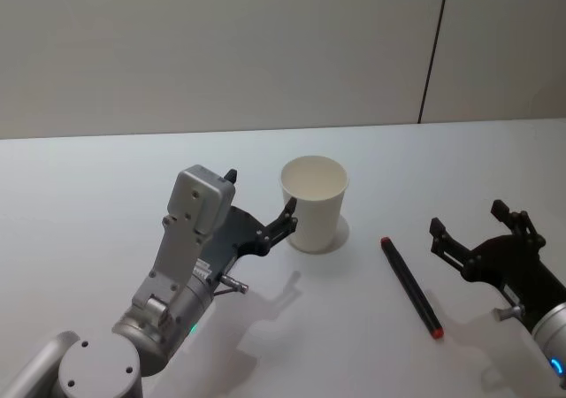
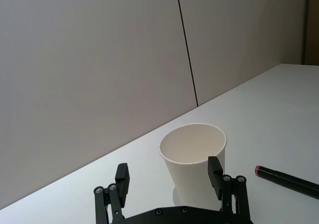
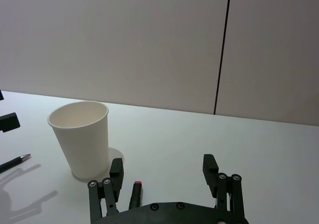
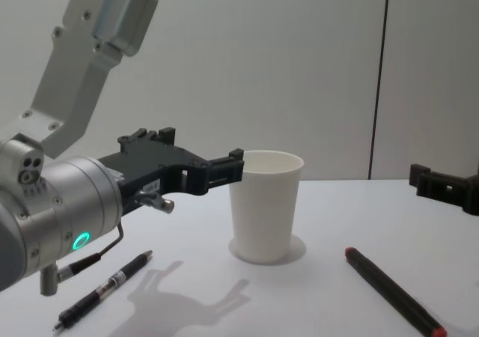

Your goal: Place the pen into the pen holder.

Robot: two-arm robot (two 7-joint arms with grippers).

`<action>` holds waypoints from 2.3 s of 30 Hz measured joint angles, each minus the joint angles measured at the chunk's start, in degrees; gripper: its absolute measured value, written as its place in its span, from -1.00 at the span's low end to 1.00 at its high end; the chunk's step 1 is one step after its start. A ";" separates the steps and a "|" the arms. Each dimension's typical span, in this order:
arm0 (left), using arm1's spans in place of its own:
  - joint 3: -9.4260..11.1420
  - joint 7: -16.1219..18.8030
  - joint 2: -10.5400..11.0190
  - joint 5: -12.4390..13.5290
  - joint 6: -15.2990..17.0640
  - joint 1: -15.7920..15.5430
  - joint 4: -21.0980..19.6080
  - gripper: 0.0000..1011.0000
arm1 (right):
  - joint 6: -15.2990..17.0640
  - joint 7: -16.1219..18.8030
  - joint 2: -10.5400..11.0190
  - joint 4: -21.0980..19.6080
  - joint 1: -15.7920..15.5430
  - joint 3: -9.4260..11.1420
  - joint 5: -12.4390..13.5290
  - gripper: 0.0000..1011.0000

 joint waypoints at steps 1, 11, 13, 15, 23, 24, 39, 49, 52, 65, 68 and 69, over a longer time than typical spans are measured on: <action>0.00 0.00 0.00 0.00 0.00 0.00 0.00 0.99 | 0.00 0.00 0.00 0.00 0.00 0.00 0.00 0.98; 0.00 0.00 0.00 0.00 0.00 0.00 0.00 0.99 | 0.00 0.00 0.00 0.00 0.00 0.00 0.00 0.98; 0.00 0.00 0.00 0.00 0.00 0.00 0.00 0.99 | 0.00 0.00 0.00 0.00 0.00 0.00 0.00 0.98; 0.00 0.00 0.00 0.00 0.00 0.00 0.00 0.99 | 0.00 0.00 0.00 0.00 0.00 0.00 0.00 0.98; 0.00 0.00 0.00 0.00 0.00 0.00 0.00 0.99 | 0.00 0.00 0.00 0.00 0.00 0.00 -0.01 0.98; 0.00 0.00 0.00 0.00 0.00 0.00 0.00 0.99 | 0.00 0.00 0.00 0.00 0.00 0.00 0.00 0.98; 0.00 0.00 0.00 0.00 0.00 0.00 0.00 0.99 | 0.56 0.00 -0.24 -0.28 0.36 -0.02 -0.27 0.98; 0.00 0.00 0.00 0.00 0.00 0.00 0.00 0.99 | 6.74 -1.08 -1.64 -2.42 2.97 -0.20 -2.15 0.98; 0.00 0.00 0.00 0.00 0.00 0.00 0.00 0.99 | 9.08 -1.43 -2.04 -2.93 3.81 -0.19 -2.53 0.98; 0.00 0.01 0.00 0.00 0.00 0.00 0.00 0.99 | 19.99 -3.06 -3.59 -3.97 6.57 0.46 -1.30 0.98; 0.00 0.00 0.00 0.00 0.00 0.00 0.00 0.99 | 22.75 -3.45 -4.11 -3.97 7.19 0.56 -0.68 0.98; 0.00 0.00 0.00 0.00 0.00 0.00 0.00 0.99 | 23.17 -3.51 -4.24 -3.97 7.32 0.56 -0.59 0.98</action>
